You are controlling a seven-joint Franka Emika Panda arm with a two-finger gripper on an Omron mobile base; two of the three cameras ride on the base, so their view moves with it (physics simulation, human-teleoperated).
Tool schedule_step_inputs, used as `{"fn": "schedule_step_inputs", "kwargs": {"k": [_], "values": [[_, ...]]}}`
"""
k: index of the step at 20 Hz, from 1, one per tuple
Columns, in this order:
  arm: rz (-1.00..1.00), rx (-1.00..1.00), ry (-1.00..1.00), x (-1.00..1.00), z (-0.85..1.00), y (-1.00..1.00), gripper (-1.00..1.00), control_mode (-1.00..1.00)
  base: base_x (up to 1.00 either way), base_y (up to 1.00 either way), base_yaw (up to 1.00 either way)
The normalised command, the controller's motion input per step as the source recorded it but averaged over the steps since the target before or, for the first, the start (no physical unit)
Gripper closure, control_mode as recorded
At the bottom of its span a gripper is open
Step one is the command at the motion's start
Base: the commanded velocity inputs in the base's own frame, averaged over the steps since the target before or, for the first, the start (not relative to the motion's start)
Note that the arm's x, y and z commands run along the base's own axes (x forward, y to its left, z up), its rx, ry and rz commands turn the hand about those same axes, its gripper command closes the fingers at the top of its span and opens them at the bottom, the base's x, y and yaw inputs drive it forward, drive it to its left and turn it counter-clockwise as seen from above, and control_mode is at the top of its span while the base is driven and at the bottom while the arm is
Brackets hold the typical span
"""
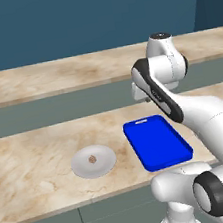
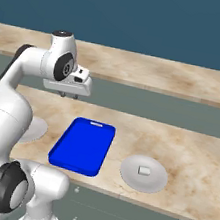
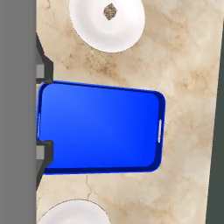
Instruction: Move the dessert items from the plates to the tray.
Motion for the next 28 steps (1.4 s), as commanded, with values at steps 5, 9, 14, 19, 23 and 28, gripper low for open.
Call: {"fn": "schedule_step_inputs", "kwargs": {"k": [5, 9, 14, 19, 23, 28], "values": [[0.01, 0.00, -0.04, -0.02, 0.00, -0.02, -1.00, -1.00, 0.00, 0.00, 0.00], [0.04, 0.06, -0.11, -0.04, 0.00, -0.21, -1.00, -1.00, 0.00, 0.00, 0.00], [0.04, 0.01, -0.06, -0.16, -0.02, -0.49, -1.00, -1.00, 0.00, 0.00, 0.00], [-0.02, 0.00, 0.00, -0.10, -0.05, -0.55, -1.00, -1.00, 0.00, 0.00, 0.00], [-0.18, 0.00, 0.05, -0.07, -0.06, -0.53, -1.00, -1.00, 0.00, 0.00, 0.00], [-0.42, 0.00, 0.16, -0.07, -0.08, -0.54, -1.00, -1.00, 0.00, 0.00, 0.00]]}}
